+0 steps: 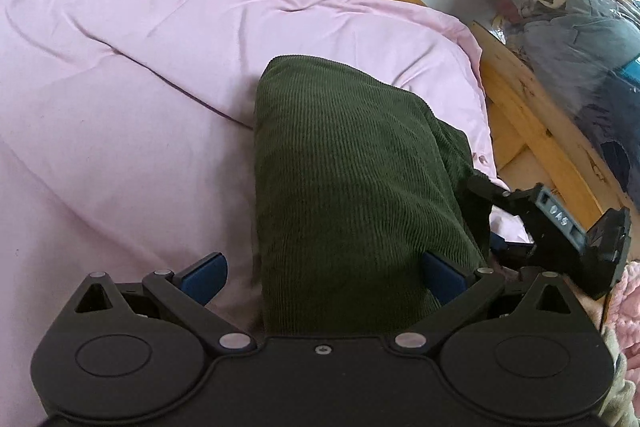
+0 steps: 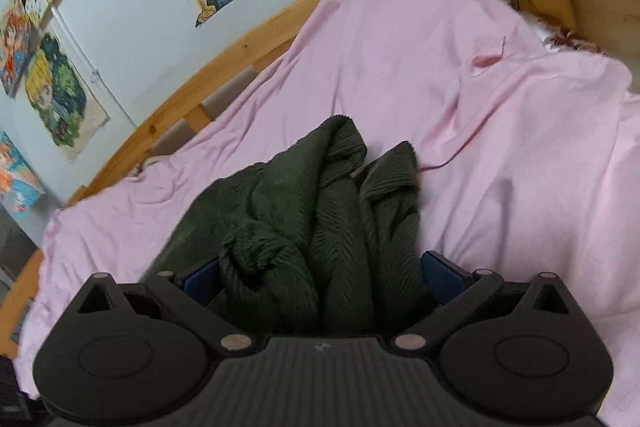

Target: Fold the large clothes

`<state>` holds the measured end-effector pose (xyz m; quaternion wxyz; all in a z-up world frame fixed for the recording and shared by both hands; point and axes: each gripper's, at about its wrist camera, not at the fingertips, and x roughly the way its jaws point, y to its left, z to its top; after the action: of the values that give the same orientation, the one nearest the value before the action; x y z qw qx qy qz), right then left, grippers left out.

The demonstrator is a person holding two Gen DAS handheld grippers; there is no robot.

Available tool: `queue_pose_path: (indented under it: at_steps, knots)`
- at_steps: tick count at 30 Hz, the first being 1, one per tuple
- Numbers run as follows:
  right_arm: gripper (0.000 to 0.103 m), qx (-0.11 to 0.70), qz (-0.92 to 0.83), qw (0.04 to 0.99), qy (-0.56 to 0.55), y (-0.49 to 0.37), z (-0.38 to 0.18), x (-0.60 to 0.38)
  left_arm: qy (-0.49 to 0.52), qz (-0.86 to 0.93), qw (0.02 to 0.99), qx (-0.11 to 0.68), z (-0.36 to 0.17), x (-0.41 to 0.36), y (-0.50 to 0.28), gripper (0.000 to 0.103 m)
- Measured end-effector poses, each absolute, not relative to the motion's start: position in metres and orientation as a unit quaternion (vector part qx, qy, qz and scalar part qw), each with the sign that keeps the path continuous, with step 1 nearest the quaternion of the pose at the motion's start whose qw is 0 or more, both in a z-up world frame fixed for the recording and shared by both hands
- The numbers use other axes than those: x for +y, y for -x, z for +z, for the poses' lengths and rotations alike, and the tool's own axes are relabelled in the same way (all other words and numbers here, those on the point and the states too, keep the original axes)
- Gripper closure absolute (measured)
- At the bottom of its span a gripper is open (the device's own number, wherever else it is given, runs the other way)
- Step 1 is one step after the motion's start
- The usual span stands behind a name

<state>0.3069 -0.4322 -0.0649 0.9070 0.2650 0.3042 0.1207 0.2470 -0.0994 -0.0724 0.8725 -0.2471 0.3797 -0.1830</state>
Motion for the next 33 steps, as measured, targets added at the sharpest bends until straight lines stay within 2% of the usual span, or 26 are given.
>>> queue_pose_path:
  at_steps: [5,12,16,24,27,29,30,33]
  knots:
    - [0.0,0.304,0.148,0.897,-0.284,-0.303,-0.063,-0.439,0.243,-0.179,0.875,0.379,-0.072,-0.103,-0.247,0.001]
    - [0.0,0.333,0.099,0.924,-0.159,-0.299,-0.066,-0.408,0.216,-0.181,0.887,0.367,-0.058,-0.102,-0.249,0.001]
    - [0.0,0.322,0.081,0.929,-0.164,-0.295,-0.068,-0.403,0.233,-0.208,0.888,0.339,-0.044,-0.093,-0.258,0.001]
    - [0.004,0.308,0.07,0.935,-0.159,-0.29,-0.071,-0.398,0.275,-0.217,0.85,0.393,-0.073,-0.083,-0.291,0.001]
    - [0.004,0.3,0.071,0.937,-0.163,-0.289,-0.072,-0.399,0.341,-0.245,0.801,0.426,-0.095,-0.076,-0.306,0.001]
    - [0.007,0.296,0.073,0.938,-0.164,-0.288,-0.072,-0.399,0.401,-0.257,0.75,0.458,-0.113,-0.072,-0.316,0.001]
    - [0.012,0.292,0.075,0.939,-0.163,-0.288,-0.071,-0.398,0.422,-0.258,0.731,0.471,-0.119,-0.072,-0.319,0.001]
    - [0.025,0.286,0.08,0.942,-0.156,-0.285,-0.067,-0.392,0.394,-0.26,0.748,0.466,-0.11,-0.078,-0.318,0.006]
